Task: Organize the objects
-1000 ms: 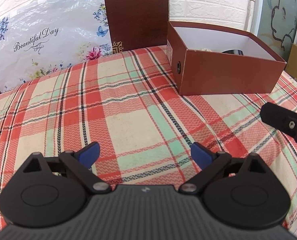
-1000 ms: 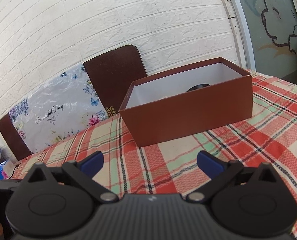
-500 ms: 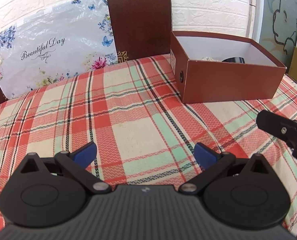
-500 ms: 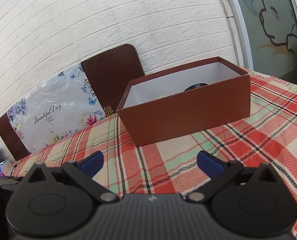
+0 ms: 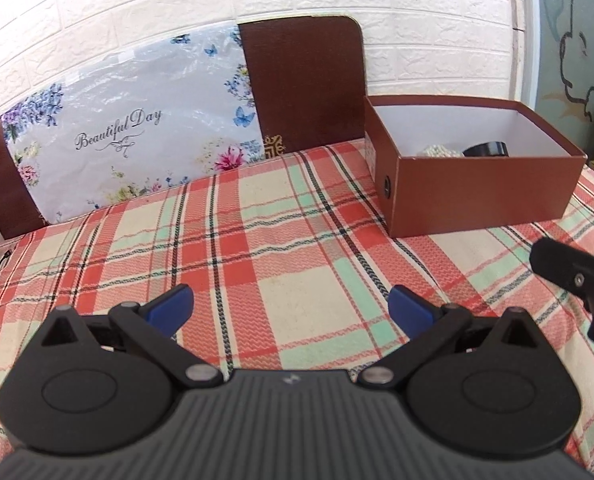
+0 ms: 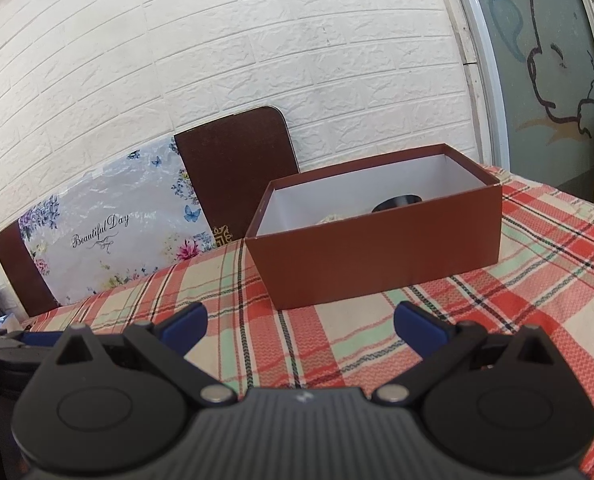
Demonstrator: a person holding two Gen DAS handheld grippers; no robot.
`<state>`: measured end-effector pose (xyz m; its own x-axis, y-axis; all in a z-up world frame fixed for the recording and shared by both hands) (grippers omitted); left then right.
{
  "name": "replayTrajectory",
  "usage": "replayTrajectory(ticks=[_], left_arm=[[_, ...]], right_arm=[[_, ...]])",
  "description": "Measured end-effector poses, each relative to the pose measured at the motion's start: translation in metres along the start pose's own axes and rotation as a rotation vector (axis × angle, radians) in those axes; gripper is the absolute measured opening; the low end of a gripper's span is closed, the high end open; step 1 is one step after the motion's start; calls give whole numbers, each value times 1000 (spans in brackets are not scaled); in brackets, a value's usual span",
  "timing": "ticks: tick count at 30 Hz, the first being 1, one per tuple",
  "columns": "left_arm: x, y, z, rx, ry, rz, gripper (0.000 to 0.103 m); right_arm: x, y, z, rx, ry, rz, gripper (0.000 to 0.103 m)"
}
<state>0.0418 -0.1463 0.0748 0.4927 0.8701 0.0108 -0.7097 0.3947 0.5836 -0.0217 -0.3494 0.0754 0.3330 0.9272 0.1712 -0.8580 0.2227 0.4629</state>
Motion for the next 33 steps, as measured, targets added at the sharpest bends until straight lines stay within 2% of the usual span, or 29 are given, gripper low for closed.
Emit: replayTrajectory(ticks=[6,13,33], left_arm=[[3,3,1,-19,-7,53,103],[5,2,0,10,18,31,103],[2,-6,-7,68,-12,40,103]], right_arm=[[1,0,0,1,14,2,103],[-2,-1,0,6,13,3,103],[-5,-7,-4,32,2,-18,103]])
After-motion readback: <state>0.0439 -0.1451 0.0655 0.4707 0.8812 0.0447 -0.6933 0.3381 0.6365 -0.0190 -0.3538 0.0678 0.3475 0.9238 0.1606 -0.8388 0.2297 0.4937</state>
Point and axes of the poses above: each gripper's, at about its wrist camera, not at the fingertips, and y roughly against the way its jaws point, x to its left, z to its top, the point moved 2 cm from there along -y, roughly the way its jaws point, and after that the axes turned 13 degrees about -z, right-handed, at the moved point
